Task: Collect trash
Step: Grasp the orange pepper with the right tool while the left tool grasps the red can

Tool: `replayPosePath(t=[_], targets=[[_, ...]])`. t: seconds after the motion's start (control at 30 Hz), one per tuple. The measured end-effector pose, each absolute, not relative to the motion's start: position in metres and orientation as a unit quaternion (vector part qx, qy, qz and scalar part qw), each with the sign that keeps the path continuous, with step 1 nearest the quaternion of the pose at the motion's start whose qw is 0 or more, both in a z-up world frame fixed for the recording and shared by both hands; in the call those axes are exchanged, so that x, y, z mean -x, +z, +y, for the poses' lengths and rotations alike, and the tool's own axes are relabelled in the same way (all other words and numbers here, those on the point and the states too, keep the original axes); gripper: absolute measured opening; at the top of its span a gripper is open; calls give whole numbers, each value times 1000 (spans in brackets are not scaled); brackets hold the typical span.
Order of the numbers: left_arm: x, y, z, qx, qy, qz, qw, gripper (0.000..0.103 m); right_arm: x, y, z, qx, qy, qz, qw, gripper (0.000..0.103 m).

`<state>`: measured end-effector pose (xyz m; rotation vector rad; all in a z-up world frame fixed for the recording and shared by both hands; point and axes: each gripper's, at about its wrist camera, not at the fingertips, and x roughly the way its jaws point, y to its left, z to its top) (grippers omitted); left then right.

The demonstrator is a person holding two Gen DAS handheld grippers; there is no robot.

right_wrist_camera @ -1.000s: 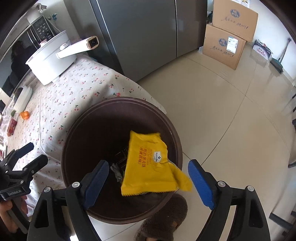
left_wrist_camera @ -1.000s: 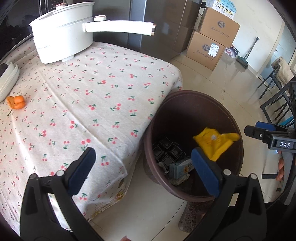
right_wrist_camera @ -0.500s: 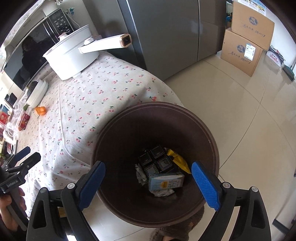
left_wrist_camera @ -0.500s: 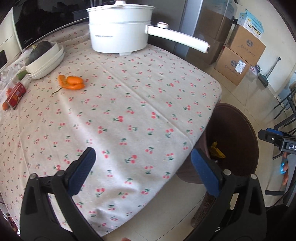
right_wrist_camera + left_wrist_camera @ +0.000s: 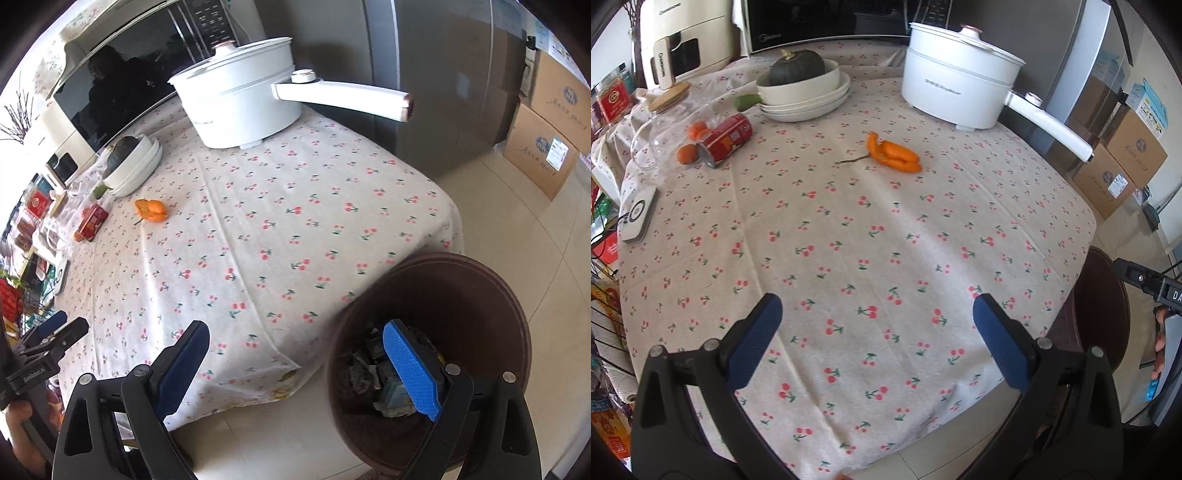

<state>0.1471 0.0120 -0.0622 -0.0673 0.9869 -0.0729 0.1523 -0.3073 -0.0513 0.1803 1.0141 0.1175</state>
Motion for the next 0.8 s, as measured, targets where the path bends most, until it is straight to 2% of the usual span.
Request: replayPosePath(t=[0.33, 0.57, 0.8], targets=[[-139, -72, 86, 38, 12, 476, 879, 102, -180, -57, -215, -69, 88, 489, 865, 99], [-171, -84, 129, 38, 37, 481, 875, 102, -212, -71, -147, 22, 134, 488, 862, 99], [-236, -79, 169, 35, 57, 433, 899, 102, -262, -88, -93, 144, 168, 462, 859, 99]])
